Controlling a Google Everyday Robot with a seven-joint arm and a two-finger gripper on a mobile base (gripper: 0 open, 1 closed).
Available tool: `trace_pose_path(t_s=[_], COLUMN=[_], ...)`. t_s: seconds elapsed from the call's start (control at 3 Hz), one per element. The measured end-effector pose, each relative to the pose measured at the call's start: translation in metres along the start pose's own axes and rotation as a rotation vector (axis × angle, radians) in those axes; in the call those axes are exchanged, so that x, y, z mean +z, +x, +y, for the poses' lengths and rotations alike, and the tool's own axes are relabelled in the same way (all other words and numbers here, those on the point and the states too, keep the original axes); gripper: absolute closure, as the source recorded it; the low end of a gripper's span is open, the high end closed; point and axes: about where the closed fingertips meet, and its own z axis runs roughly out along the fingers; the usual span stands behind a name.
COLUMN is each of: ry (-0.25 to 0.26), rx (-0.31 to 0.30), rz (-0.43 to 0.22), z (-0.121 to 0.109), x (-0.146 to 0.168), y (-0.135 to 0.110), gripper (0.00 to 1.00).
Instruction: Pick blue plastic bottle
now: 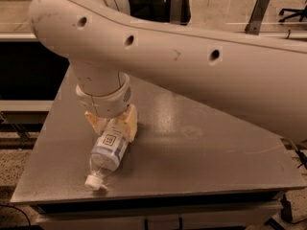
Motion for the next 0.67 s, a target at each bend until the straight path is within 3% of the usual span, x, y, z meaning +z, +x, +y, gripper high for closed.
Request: trace_pose_path(t_s=[0.33,0.67], ry=[0.036,0.093], rx=[0.022,0.024], rz=[-0.034,-0.067], z=[0.006,0.008], x=[-0.024,-0.059], y=[0.006,0.012], gripper=[0.88,1.00])
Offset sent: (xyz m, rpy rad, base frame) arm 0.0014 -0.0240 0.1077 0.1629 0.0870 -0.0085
